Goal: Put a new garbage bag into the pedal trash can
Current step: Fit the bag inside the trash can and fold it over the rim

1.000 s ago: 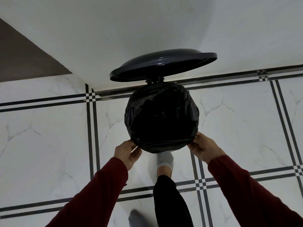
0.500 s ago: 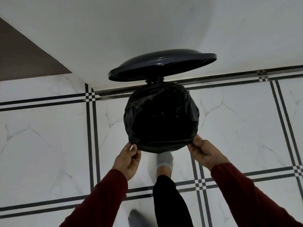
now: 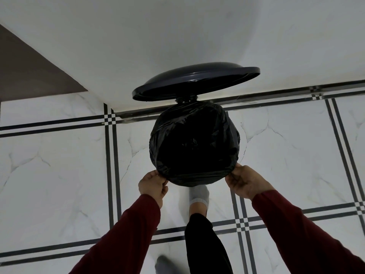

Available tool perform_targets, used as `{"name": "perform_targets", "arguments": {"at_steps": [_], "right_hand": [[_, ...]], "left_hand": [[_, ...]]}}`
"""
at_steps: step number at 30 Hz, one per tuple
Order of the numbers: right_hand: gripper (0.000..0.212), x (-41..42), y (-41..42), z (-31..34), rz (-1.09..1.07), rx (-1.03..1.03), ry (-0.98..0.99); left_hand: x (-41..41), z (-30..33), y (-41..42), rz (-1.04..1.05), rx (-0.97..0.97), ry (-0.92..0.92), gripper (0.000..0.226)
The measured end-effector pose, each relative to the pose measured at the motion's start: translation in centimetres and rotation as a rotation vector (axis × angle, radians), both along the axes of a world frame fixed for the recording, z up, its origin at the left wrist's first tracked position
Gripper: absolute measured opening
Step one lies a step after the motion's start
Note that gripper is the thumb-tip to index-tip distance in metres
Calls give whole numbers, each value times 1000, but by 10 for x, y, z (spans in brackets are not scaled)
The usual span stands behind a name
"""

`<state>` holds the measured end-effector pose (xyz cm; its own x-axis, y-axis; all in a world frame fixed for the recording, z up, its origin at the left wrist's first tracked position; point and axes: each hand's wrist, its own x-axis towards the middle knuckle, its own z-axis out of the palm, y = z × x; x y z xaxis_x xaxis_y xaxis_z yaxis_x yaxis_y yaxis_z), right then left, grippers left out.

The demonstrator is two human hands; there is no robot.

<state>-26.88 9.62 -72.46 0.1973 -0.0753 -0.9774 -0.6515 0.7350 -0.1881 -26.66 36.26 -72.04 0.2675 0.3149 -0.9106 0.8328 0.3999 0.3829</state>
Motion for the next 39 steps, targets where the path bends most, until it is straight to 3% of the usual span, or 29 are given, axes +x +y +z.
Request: {"name": "perform_targets", "arguments": {"at_steps": [3,10,13,17,22,29,39], "right_hand": [[38,0,-4,-2,26,-6,-4],[36,-2,-5,-1,-6,29,-98],[39,-8,-5,-1,-97,109,-167],[35,-23,-5,3,-155,148,-280],[49,-37,-2,-7,39,54,-400],[50,-38,-2,-14,12,-40,-347],[50,-34,2,-10,17,-14,-247]], "left_hand": [[7,2,4,-102,14,15,28],[9,11,4,16,-250,-16,30],[-6,13,11,24,-422,10,51],[-21,15,13,-148,-541,-160,58],[-24,12,6,-350,-233,-275,61],[-26,9,10,-505,13,-262,58],[-20,7,-6,-533,163,-215,58]]}}
